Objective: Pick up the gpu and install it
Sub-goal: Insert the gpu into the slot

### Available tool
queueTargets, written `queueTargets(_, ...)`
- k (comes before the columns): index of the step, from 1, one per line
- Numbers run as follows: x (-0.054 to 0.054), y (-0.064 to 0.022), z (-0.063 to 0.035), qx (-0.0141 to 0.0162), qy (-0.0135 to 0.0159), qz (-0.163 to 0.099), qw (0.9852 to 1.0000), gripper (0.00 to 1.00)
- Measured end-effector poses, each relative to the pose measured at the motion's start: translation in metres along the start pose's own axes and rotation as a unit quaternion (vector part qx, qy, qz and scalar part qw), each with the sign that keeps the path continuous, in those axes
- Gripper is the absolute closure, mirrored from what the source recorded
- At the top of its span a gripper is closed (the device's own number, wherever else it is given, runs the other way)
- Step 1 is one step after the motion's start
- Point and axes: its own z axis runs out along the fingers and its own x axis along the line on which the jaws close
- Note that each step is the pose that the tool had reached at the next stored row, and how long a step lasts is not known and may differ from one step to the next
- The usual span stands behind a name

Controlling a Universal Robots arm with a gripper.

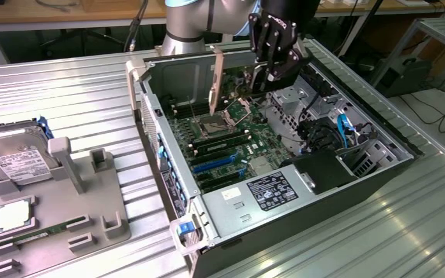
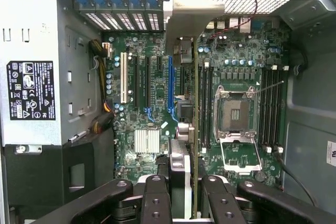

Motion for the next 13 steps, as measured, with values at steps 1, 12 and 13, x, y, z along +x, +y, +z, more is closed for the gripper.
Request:
queueTargets(1, 0.0000, 0.0000, 0.0005, 0.0000, 0.0000, 0.000, 1.0000, 0.72)
queueTargets(12, -0.0001, 0.0004, 0.0068, 0.0000, 0.0000, -0.002, 1.0000, 0.72)
queueTargets(13, -0.0001, 0.0005, 0.0072, 0.0000, 0.0000, -0.003, 1.0000, 0.72)
